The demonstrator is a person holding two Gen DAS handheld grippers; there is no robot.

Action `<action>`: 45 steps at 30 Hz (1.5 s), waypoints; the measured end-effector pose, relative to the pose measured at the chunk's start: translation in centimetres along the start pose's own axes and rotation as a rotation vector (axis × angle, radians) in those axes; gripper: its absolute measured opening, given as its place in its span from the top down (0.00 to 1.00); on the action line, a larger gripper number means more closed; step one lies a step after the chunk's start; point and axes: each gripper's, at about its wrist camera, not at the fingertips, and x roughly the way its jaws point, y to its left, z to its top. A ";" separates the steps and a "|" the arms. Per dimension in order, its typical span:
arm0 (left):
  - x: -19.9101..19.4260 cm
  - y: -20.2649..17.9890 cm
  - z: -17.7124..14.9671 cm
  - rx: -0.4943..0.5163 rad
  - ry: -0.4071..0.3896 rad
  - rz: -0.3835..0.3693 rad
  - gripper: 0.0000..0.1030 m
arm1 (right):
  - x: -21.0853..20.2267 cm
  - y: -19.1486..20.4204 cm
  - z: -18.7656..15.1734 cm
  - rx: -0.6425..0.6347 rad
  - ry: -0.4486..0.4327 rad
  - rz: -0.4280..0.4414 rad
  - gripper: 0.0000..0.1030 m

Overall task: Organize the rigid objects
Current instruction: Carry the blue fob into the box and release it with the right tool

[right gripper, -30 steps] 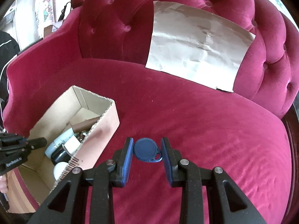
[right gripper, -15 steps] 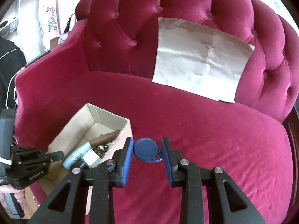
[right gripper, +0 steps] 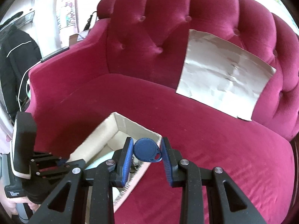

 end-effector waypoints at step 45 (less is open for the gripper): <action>0.0 0.0 0.0 0.000 0.000 -0.001 0.94 | 5.4 5.0 -0.8 -0.045 0.075 0.100 0.65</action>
